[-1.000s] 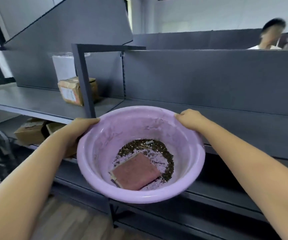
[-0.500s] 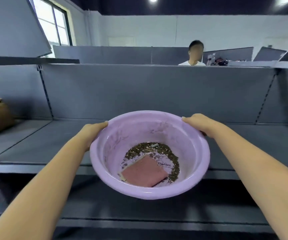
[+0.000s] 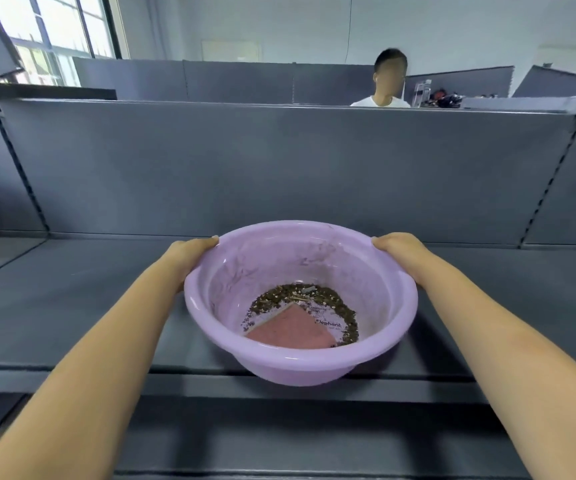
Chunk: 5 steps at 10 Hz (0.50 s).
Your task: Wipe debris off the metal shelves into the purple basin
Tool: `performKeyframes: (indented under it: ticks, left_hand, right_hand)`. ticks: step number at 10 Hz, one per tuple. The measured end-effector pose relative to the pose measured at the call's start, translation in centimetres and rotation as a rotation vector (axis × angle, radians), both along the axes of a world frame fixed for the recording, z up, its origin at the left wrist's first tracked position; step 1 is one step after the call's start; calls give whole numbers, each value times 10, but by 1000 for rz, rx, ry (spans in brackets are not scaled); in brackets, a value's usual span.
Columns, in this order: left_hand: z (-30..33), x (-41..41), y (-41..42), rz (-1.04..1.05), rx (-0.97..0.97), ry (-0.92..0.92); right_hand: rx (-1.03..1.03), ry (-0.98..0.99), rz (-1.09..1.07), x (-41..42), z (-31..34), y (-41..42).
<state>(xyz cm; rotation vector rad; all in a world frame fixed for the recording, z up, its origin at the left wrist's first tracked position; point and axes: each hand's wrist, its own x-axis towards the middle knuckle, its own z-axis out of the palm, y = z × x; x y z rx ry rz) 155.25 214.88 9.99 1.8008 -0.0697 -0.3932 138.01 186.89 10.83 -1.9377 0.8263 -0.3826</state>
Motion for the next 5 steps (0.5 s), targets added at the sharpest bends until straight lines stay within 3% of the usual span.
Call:
performKeyframes:
  ticks: [4,5]
  left_hand:
    - [-2,32,-22,-31,100,-35]
    - [8,28,-19,41,305,-252]
  right_hand:
    - [-135,-26,31,31,-7,-24]
    - [-319,85,-34,27,-3,-23]
